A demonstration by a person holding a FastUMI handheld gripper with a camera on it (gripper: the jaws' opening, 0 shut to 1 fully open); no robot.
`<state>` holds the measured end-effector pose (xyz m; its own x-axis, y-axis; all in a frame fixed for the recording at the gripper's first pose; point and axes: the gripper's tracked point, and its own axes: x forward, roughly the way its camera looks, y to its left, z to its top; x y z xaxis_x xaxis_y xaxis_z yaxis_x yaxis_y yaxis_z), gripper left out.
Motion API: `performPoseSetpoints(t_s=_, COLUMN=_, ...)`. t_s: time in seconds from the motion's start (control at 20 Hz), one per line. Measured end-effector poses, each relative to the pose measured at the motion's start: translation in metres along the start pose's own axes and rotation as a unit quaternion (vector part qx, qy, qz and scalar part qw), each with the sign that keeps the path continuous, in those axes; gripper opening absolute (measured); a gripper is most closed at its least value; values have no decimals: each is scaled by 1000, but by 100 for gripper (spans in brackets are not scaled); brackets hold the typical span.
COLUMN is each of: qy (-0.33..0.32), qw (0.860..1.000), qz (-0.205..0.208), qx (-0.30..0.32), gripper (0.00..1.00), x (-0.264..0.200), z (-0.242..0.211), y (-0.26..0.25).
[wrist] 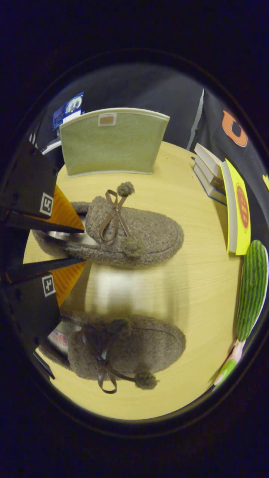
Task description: Open the storage box then place both shoes into the box .Put the left shoe in first, then the right shoe, with the right side of both shoes facing outward in a uniform manner.
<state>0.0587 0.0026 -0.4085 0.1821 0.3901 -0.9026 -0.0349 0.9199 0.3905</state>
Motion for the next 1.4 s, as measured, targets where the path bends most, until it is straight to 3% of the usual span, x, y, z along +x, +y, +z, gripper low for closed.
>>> performPoseSetpoints(t_s=0.05, qy=0, qw=1000, qz=-3, qx=3, gripper=38, x=0, z=1, y=-2)
performPoseSetpoints(t_s=0.1, qy=1, qw=1000, qz=-3, qx=5, gripper=26, x=0, z=0, y=-3)
performPoseSetpoints(t_s=0.15, qy=1, qw=1000, qz=-1, qx=9, gripper=23, x=-1, z=-1, y=-3)
performPoseSetpoints(t_s=0.25, qy=4, qw=1000, qz=13, qx=27, gripper=8, x=-5, z=-5, y=3)
performPoseSetpoints(t_s=0.65, qy=-30, qw=996, qz=59, qx=59, gripper=6, x=-69, z=-19, y=67)
performPoseSetpoints(t_s=1.05, qy=-108, qw=987, qz=118, qx=17, gripper=6, x=-174, z=-14, y=217)
performPoseSetpoints(t_s=1.15, qy=-113, qw=984, qz=139, qx=9, gripper=6, x=-179, z=-15, y=263)
performPoseSetpoints(t_s=1.4, qy=-125, qw=981, qz=146, qx=4, gripper=6, x=-152, z=-10, y=348)
